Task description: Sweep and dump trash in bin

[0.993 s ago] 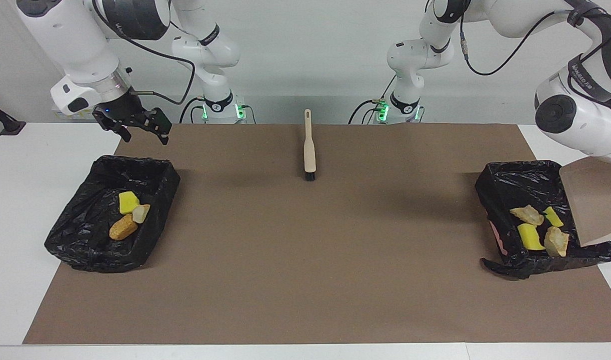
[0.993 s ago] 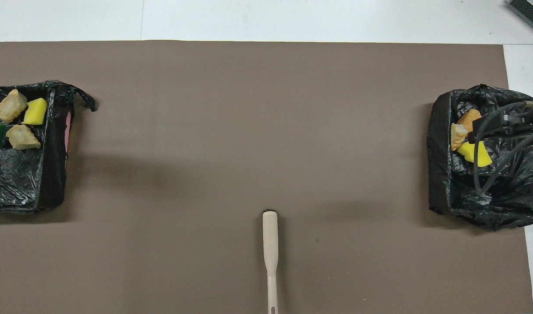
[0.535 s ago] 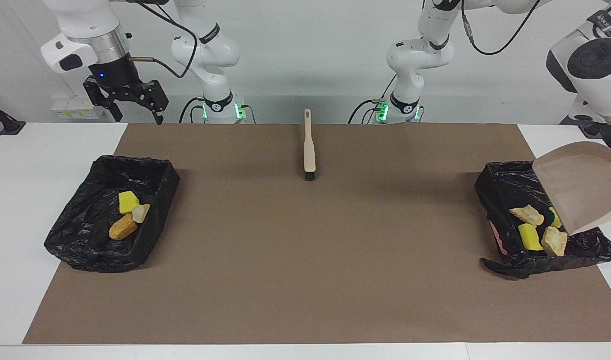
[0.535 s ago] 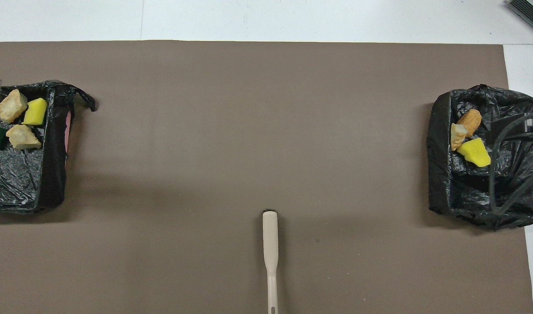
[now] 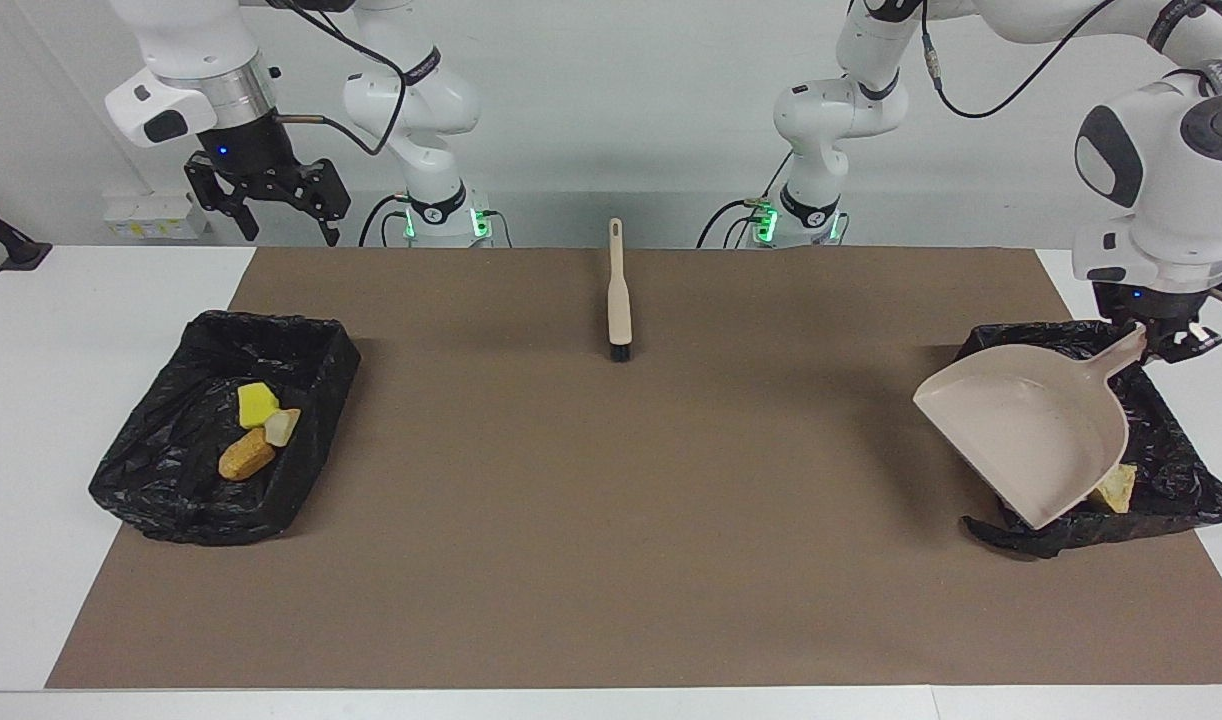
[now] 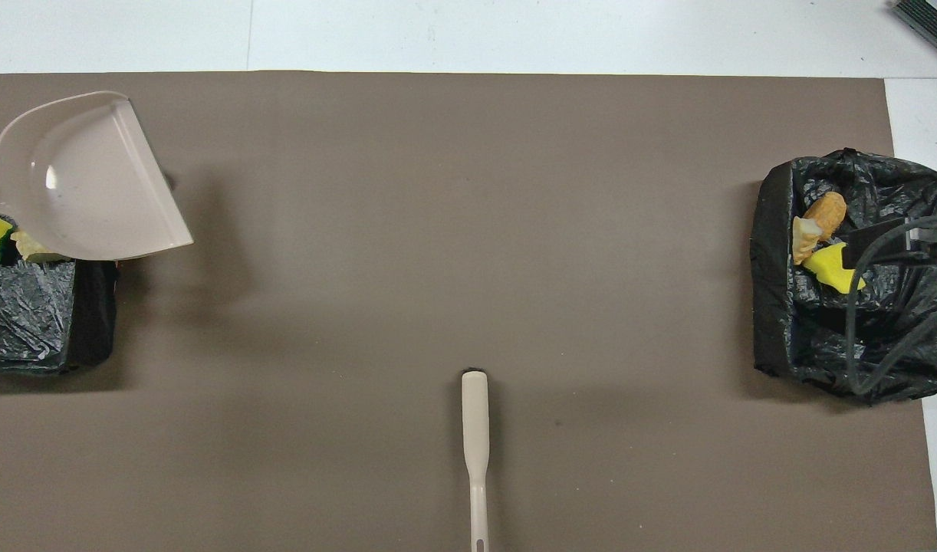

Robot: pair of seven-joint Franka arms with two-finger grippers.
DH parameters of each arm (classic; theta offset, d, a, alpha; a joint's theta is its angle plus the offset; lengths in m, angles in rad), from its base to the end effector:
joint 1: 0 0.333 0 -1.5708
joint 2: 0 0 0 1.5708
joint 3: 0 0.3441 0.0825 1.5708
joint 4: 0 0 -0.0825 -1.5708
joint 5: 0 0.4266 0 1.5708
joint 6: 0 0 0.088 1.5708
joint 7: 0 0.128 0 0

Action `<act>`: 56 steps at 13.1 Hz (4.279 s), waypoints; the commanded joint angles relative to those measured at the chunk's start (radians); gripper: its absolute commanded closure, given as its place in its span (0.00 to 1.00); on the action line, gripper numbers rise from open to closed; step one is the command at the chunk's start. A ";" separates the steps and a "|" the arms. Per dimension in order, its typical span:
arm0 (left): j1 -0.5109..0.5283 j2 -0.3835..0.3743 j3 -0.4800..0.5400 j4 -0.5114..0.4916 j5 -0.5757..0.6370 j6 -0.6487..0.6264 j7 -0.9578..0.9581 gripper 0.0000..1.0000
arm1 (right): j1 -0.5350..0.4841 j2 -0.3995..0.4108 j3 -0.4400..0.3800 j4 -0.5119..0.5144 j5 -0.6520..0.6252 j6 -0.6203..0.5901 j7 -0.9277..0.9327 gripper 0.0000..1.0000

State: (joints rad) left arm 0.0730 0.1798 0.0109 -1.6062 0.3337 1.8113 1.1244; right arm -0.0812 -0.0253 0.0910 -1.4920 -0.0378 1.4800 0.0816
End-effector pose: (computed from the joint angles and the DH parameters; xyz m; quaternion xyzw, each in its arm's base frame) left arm 0.6644 0.0893 0.5262 -0.8367 0.5227 0.0822 0.1410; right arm 0.5792 0.0013 0.6787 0.9991 -0.0377 0.0075 0.0196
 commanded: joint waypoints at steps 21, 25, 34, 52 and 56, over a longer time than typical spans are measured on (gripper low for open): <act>-0.687 0.282 0.023 -0.018 -0.441 0.272 -1.489 0.00 | -0.012 -0.015 -0.002 -0.025 0.055 0.046 0.000 0.00; -0.616 0.175 0.023 -0.009 -0.441 0.182 -1.568 0.00 | -0.011 -0.015 -0.002 -0.024 0.055 0.049 0.001 0.00; -0.248 -0.055 0.024 -0.014 -0.435 -0.121 -1.051 0.00 | -0.014 -0.015 -0.005 -0.014 0.053 0.049 0.000 0.00; -0.191 -0.149 0.037 0.058 -0.335 -0.280 -0.993 0.00 | -0.015 -0.015 -0.011 -0.014 0.053 0.043 -0.003 0.00; -0.191 -0.151 0.037 0.058 -0.335 -0.280 -0.993 0.00 | -0.015 -0.016 -0.011 -0.016 0.053 0.045 -0.010 0.00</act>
